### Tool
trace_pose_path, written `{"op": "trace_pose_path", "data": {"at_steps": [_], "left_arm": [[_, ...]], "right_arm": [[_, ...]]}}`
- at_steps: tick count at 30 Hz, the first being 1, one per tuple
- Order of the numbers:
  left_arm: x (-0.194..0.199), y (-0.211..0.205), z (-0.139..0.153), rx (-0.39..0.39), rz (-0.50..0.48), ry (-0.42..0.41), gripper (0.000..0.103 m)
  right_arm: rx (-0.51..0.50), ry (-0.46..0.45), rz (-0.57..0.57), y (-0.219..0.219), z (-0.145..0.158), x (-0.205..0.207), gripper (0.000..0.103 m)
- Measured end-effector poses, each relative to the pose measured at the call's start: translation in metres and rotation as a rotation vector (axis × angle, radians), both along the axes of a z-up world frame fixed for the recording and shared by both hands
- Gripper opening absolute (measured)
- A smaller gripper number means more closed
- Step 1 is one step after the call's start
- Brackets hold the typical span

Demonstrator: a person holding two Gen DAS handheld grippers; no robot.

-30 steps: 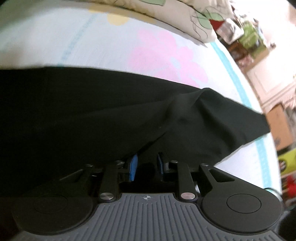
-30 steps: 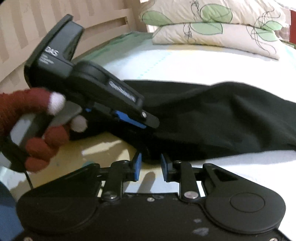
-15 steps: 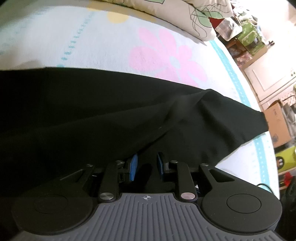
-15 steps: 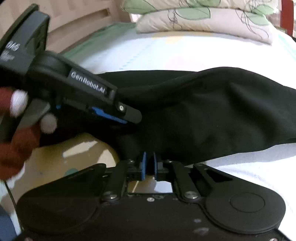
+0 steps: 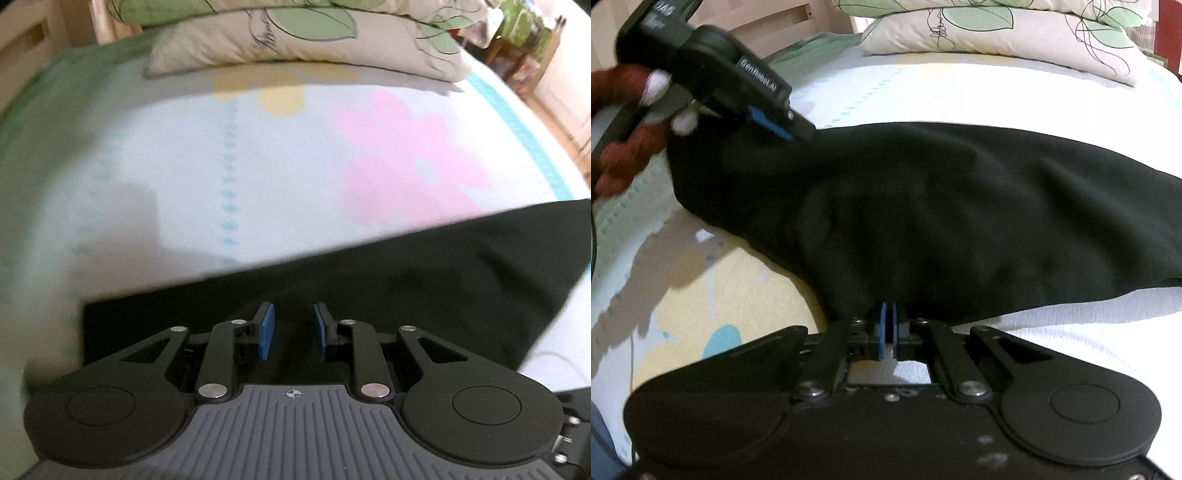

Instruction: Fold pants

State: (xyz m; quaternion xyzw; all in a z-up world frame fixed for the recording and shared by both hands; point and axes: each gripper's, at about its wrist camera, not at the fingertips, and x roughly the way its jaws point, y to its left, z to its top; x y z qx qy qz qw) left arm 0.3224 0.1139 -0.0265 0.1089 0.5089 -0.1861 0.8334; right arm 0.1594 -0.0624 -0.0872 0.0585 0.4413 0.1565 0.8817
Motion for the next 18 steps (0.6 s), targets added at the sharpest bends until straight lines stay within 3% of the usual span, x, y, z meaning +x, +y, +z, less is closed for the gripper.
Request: {"op": "trace_pose_path", "data": {"at_steps": [4,10,12,15,17,18], "left_arm": [[0.007,0.009,0.009,0.047,0.024,-0.054,0.024],[-0.010,0.050,0.022,-0.118,0.146,-0.060,0.025],[-0.025,0.052,0.014,-0.131,0.124,-0.044,0.025],[-0.040,0.051,-0.014,-0.071,0.105,-0.018,0.025],[-0.041,0.058,-0.042,-0.035,0.131,0.047,0.027],[-0.045,0.066,-0.047,-0.086,0.134,0.018,0.027]], "right_arm": [[0.005,0.005,0.001,-0.003,-0.001,0.006,0.002],[0.026,0.004,-0.004,-0.012,-0.003,0.009,0.002],[0.034,0.005,-0.010,-0.013,-0.004,0.009,0.002],[0.036,0.002,-0.011,-0.014,-0.002,0.008,0.002],[0.031,0.001,-0.004,-0.014,0.001,0.007,0.002],[0.029,0.003,-0.001,-0.014,0.002,0.007,0.002]]}}
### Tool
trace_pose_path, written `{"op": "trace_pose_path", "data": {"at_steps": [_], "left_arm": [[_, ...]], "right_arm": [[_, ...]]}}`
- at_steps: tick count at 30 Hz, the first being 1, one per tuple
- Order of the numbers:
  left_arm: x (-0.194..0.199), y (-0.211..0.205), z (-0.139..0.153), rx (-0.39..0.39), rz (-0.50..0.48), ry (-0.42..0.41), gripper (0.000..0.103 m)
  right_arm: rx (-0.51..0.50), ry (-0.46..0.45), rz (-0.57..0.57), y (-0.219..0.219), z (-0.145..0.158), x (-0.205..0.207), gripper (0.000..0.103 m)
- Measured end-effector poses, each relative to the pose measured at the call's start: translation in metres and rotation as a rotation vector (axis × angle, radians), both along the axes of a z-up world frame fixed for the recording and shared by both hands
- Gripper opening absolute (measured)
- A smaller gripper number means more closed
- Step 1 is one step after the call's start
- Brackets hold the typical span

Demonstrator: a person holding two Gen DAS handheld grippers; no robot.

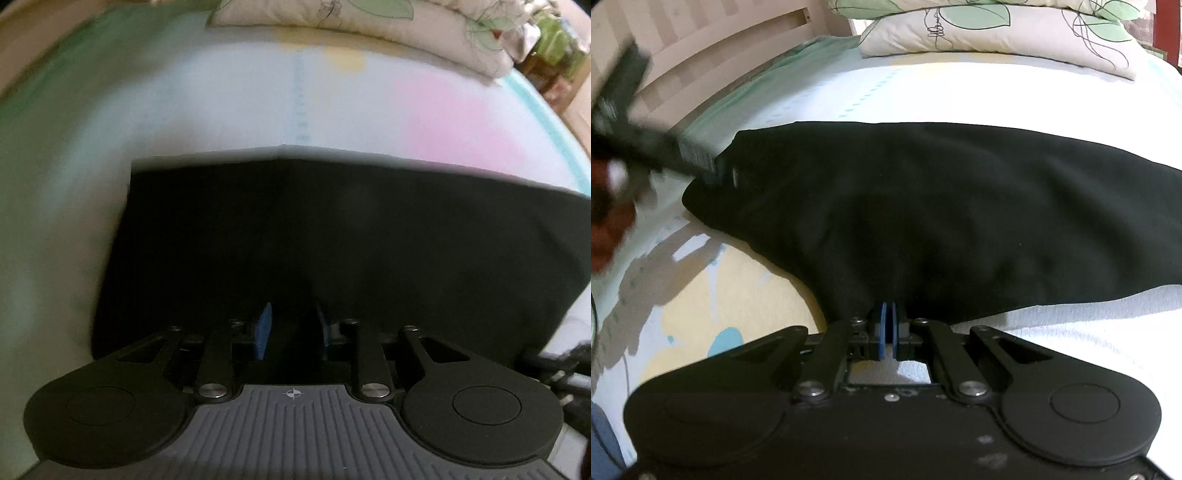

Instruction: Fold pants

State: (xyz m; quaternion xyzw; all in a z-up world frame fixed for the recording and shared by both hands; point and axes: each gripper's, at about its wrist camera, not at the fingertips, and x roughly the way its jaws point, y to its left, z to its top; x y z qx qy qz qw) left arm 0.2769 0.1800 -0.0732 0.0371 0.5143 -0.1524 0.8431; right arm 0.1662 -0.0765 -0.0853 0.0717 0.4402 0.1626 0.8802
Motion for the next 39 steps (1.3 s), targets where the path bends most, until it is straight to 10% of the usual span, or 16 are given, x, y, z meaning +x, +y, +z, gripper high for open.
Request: {"op": "trace_pose_path", "data": {"at_steps": [12,31,39], "left_arm": [[0.000,0.018,-0.002,-0.061,0.038,0.014,0.015],[0.004,0.010,0.013,-0.044,0.090,0.050,0.014],[-0.053,-0.074,0.040,-0.068,-0.123,-0.031,0.015]], "right_arm": [[0.033,-0.129,0.002,0.003,0.039,-0.006,0.012],[-0.114,-0.064,0.049,0.026,0.006,-0.014,0.008],[-0.019,-0.191,-0.177,-0.043,0.040,-0.035,0.028]]}}
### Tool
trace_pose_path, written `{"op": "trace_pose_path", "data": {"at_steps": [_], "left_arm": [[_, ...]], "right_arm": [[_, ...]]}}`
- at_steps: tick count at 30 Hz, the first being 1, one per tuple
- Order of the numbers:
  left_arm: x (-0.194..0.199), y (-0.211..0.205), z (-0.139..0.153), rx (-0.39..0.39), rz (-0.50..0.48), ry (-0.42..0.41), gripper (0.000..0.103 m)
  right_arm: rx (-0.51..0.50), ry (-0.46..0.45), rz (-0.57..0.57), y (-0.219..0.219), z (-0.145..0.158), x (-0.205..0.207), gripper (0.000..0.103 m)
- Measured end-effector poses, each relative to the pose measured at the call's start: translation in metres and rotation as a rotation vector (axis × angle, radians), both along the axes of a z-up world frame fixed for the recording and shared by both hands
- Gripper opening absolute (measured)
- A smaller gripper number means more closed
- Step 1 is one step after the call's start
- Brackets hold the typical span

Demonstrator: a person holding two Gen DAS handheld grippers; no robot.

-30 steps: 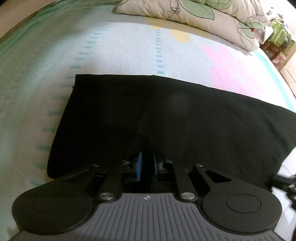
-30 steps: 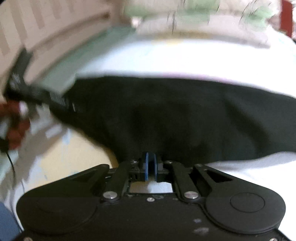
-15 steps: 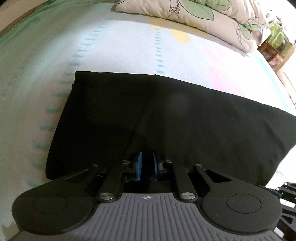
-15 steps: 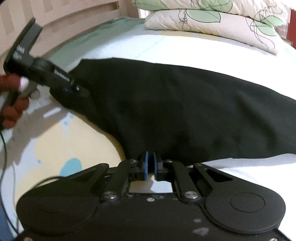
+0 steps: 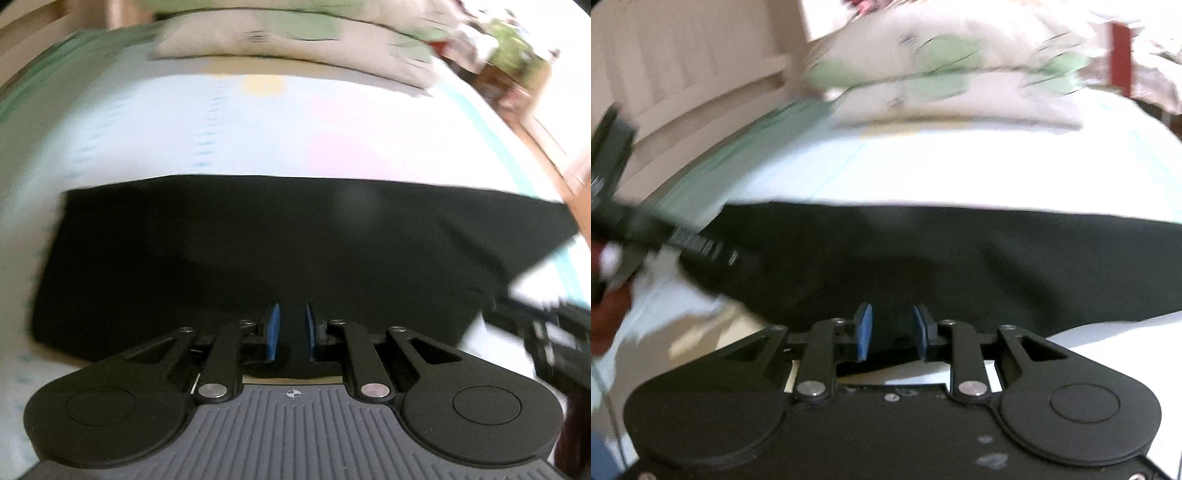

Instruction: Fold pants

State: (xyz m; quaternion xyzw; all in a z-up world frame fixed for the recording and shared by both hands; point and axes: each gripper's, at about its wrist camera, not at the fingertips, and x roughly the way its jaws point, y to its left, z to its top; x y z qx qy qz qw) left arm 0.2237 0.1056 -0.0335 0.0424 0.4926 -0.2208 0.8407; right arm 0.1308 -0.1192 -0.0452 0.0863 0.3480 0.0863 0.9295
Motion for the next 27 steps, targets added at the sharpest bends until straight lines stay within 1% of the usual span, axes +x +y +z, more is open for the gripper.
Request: {"op": "trace_pose_path", "data": {"at_steps": [1,4,6,7,10,11,13,15,18,21,24,27], "left_arm": [[-0.006,-0.013,0.000,0.000,-0.026,-0.009,0.015],[-0.017,-0.047,-0.006,-0.013,-0.093,-0.006,0.016],[-0.021,-0.066,-0.014,-0.012,-0.130,0.012,0.016],[-0.023,-0.073,-0.019,0.000,-0.145,0.018,0.016],[-0.024,-0.087,-0.034,0.058,-0.174,0.015,0.016],[-0.024,-0.088,-0.037,0.059,-0.175,0.013,0.016],[-0.020,-0.083,-0.038,0.031,-0.164,0.029,0.016],[-0.014,-0.076,-0.039,0.004,-0.152,0.058,0.016],[-0.005,-0.066,-0.043,-0.030,-0.149,0.083,0.016],[-0.005,-0.060,-0.045,-0.047,-0.148,0.082,0.016],[-0.005,-0.059,-0.045,-0.041,-0.155,0.070,0.016],[-0.007,-0.056,-0.044,-0.035,-0.161,0.066,0.016]], "right_arm": [[-0.022,-0.008,-0.026,-0.010,0.002,-0.001,0.031],[-0.103,-0.010,-0.093,-0.039,0.003,0.002,0.033],[-0.102,0.015,-0.097,-0.055,0.000,0.008,0.033],[-0.102,0.023,-0.096,-0.062,-0.002,0.011,0.033],[-0.149,0.028,-0.102,-0.076,-0.008,0.021,0.033],[-0.151,0.048,-0.101,-0.081,-0.014,0.027,0.033],[-0.151,0.094,-0.085,-0.088,-0.023,0.037,0.033],[-0.202,0.115,-0.064,-0.085,-0.036,0.046,0.032],[-0.292,0.080,-0.071,-0.089,-0.048,0.061,0.032],[-0.286,0.074,-0.120,-0.105,-0.049,0.083,0.032],[-0.284,0.077,-0.171,-0.121,-0.052,0.101,0.034],[-0.234,0.088,-0.198,-0.137,-0.050,0.115,0.034]]}}
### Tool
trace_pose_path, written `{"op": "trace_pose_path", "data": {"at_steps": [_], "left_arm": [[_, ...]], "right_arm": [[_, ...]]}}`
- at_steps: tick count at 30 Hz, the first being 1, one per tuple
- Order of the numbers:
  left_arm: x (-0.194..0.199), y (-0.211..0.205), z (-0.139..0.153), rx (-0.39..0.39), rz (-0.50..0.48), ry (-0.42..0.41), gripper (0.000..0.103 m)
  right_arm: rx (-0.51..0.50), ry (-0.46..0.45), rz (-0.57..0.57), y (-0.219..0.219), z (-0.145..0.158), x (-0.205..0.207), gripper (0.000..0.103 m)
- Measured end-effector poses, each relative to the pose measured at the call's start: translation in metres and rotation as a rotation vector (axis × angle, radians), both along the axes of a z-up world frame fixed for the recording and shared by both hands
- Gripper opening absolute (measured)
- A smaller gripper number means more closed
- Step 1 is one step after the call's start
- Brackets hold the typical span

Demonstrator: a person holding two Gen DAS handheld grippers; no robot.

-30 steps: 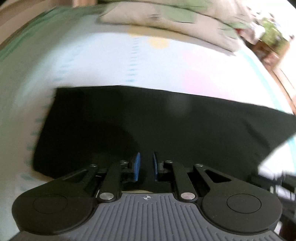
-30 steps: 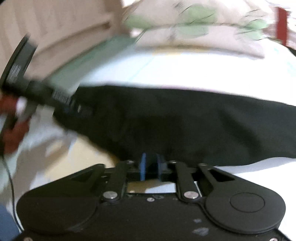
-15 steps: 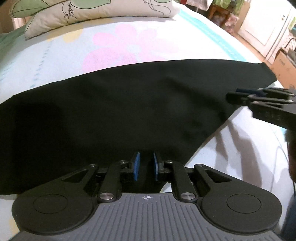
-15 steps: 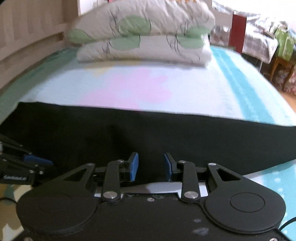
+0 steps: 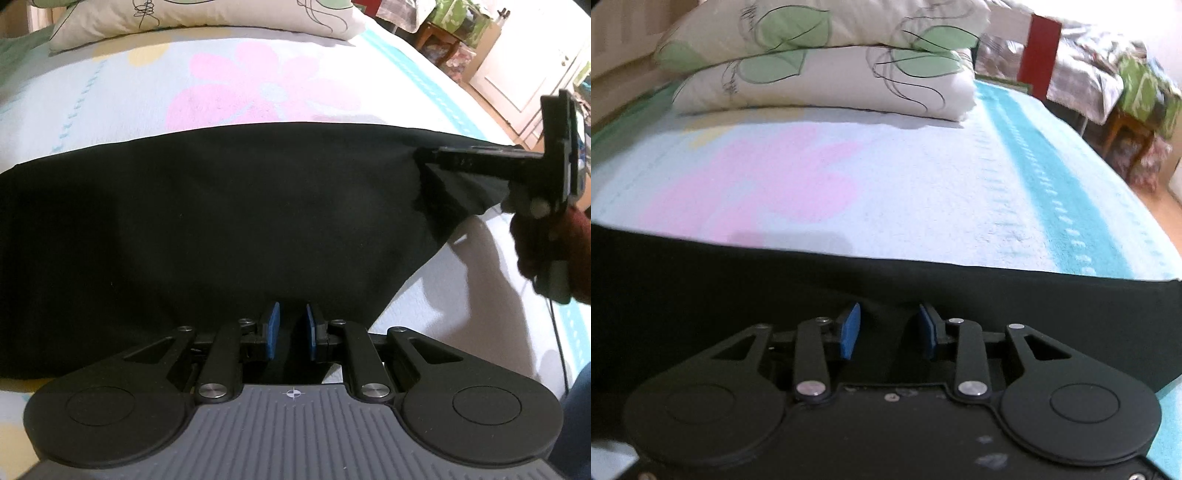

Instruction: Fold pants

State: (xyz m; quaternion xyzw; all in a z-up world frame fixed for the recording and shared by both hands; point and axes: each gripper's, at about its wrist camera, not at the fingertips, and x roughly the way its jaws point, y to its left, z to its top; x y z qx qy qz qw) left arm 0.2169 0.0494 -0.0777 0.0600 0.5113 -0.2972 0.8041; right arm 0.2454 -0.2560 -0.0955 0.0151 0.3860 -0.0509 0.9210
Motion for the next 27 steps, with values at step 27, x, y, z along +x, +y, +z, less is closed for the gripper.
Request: {"op": "trace_pose_path", "data": {"at_steps": [27], "left_arm": [[0.006,-0.030,0.000,0.061,-0.013,0.015,0.016]], "right_arm": [[0.141,-0.141,-0.346,-0.195,0.013,-0.100,0.044]]}}
